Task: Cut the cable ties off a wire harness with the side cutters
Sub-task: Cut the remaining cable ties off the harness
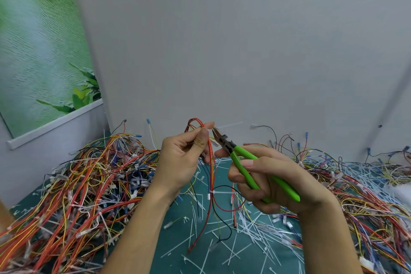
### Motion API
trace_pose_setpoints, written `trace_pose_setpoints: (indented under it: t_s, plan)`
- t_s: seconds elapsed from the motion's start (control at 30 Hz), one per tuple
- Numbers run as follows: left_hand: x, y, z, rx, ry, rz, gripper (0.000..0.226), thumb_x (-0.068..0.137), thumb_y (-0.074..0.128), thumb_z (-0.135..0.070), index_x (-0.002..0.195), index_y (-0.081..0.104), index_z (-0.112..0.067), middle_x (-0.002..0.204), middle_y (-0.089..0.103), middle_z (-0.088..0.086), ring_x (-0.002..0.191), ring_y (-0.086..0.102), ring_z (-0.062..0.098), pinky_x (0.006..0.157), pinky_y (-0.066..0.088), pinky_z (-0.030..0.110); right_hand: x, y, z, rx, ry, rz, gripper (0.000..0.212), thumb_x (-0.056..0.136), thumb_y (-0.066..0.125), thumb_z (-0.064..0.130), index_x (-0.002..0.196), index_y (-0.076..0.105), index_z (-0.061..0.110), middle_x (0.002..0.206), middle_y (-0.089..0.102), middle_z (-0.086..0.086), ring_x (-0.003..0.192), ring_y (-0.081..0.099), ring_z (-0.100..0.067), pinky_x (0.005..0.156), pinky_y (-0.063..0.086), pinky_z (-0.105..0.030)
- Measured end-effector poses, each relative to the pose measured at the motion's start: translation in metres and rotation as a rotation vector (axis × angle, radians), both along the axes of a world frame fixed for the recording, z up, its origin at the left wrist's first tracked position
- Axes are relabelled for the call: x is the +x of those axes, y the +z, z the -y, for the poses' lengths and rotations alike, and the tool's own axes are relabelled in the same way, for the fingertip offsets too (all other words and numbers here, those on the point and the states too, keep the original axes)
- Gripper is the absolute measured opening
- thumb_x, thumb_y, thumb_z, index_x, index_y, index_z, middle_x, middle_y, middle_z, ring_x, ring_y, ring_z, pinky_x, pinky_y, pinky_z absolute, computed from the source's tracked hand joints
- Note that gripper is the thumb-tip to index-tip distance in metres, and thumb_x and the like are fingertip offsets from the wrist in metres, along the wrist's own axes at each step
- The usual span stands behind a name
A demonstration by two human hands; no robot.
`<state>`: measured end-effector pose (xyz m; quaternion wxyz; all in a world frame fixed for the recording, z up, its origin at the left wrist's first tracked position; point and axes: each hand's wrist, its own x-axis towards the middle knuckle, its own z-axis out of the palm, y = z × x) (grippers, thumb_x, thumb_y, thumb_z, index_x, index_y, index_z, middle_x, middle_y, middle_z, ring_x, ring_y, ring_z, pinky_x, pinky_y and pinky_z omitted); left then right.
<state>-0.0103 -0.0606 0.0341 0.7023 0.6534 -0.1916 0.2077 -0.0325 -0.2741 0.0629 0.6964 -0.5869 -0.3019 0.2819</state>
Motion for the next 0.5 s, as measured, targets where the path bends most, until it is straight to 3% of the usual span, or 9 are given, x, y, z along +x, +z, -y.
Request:
trace_pose_setpoints:
  t_s: [0.07,0.17,0.27,0.33,0.43,0.5]
  plan:
    - [0.0,-0.0001,0.0009,-0.004,-0.001,-0.007,0.027,0.094,0.062,-0.043,0.09,0.079,-0.022,0.09,0.07,0.017,0.055,0.057,0.014,0.062,0.052,0.023,0.0005,0.0003,0.0006,-0.007,-0.003,0.0,0.048,0.09,0.063,0.024,0.135,0.061,0.01,0.089,0.047,-0.011,0.059,0.034,-0.02,0.044,0.019,-0.026]
    - [0.0001,-0.0002,0.0007,-0.018,0.01,-0.005,0.029,0.094,0.061,-0.041,0.096,0.08,-0.018,0.084,0.072,0.014,0.055,0.056,0.014,0.063,0.051,0.021,0.0001,0.0006,0.0028,-0.022,0.006,-0.014,0.049,0.09,0.064,0.024,0.136,0.06,0.008,0.089,0.048,-0.01,0.058,0.035,-0.02,0.044,0.02,-0.025]
    - [-0.0006,0.0005,0.0002,-0.02,0.003,0.016,0.026,0.096,0.06,-0.038,0.088,0.08,-0.022,0.093,0.074,0.014,0.054,0.057,0.013,0.062,0.051,0.02,-0.0001,0.0011,0.0041,-0.018,0.021,-0.024,0.049,0.09,0.063,0.024,0.136,0.06,0.009,0.088,0.05,-0.009,0.056,0.038,-0.02,0.043,0.02,-0.026]
    - [0.0,-0.0001,0.0004,-0.008,0.001,0.014,0.027,0.097,0.061,-0.036,0.093,0.079,-0.017,0.086,0.069,0.022,0.054,0.057,0.014,0.063,0.051,0.02,0.0003,0.0009,0.0032,-0.009,0.028,-0.02,0.047,0.091,0.061,0.023,0.136,0.06,0.009,0.088,0.05,-0.01,0.057,0.039,-0.02,0.043,0.02,-0.028]
    - [0.0026,-0.0023,-0.0007,-0.022,-0.002,0.004,0.031,0.098,0.061,-0.034,0.108,0.077,-0.008,0.068,0.061,0.012,0.054,0.056,0.016,0.065,0.052,0.022,0.0001,-0.0005,0.0004,-0.017,0.01,0.009,0.046,0.091,0.062,0.024,0.135,0.061,0.01,0.089,0.048,-0.012,0.059,0.038,-0.021,0.043,0.019,-0.029]
    - [0.0026,-0.0017,-0.0015,-0.015,-0.004,0.011,0.027,0.097,0.062,-0.036,0.098,0.079,-0.014,0.073,0.064,0.017,0.054,0.056,0.016,0.068,0.053,0.023,0.0004,-0.0003,0.0004,-0.026,0.027,0.027,0.046,0.092,0.061,0.023,0.136,0.06,0.01,0.09,0.047,-0.011,0.059,0.04,-0.021,0.042,0.02,-0.03]
